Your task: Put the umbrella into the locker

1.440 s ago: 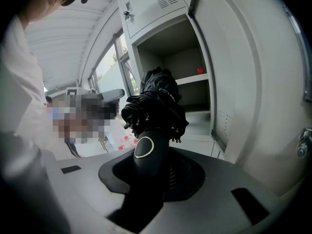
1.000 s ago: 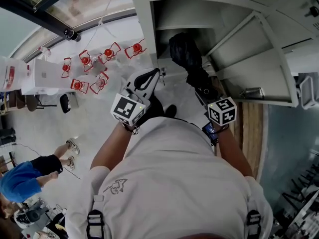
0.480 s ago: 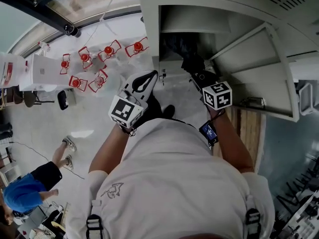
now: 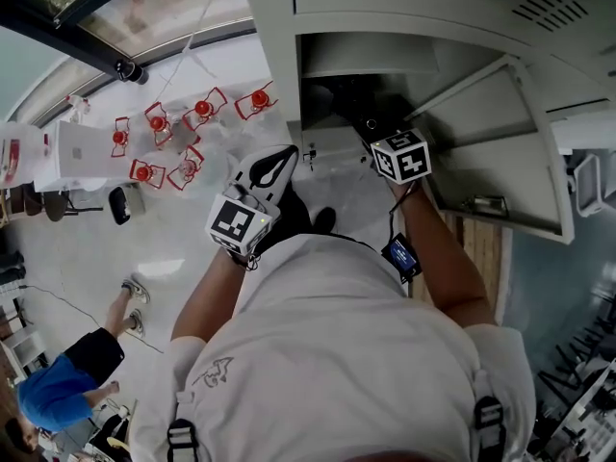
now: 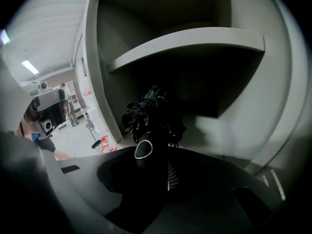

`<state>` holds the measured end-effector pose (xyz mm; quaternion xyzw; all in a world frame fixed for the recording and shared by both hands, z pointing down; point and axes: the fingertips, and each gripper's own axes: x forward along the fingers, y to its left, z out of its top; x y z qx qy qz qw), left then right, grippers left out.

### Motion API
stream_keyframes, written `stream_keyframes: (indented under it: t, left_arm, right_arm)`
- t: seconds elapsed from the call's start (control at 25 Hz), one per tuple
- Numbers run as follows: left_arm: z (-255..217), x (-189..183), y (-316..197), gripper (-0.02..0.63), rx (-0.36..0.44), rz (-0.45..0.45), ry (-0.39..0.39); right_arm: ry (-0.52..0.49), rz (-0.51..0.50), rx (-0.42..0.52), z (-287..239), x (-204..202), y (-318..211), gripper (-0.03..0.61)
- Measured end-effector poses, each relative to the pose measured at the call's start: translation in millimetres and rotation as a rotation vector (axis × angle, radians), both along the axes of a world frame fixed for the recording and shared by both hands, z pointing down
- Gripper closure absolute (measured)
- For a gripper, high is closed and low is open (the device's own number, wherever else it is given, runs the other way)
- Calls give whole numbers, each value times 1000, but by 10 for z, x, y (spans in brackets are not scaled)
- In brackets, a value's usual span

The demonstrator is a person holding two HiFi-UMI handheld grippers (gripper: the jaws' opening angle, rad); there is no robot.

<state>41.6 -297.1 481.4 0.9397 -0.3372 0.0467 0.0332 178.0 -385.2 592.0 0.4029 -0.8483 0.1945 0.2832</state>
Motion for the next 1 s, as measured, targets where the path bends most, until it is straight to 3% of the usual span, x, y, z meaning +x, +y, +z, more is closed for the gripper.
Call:
stream_keyframes:
  t: [1.0]
  left_arm:
    - [26, 235, -287, 603, 19, 39, -19]
  right_arm:
    - [114, 24, -23, 445, -263, -981, 417]
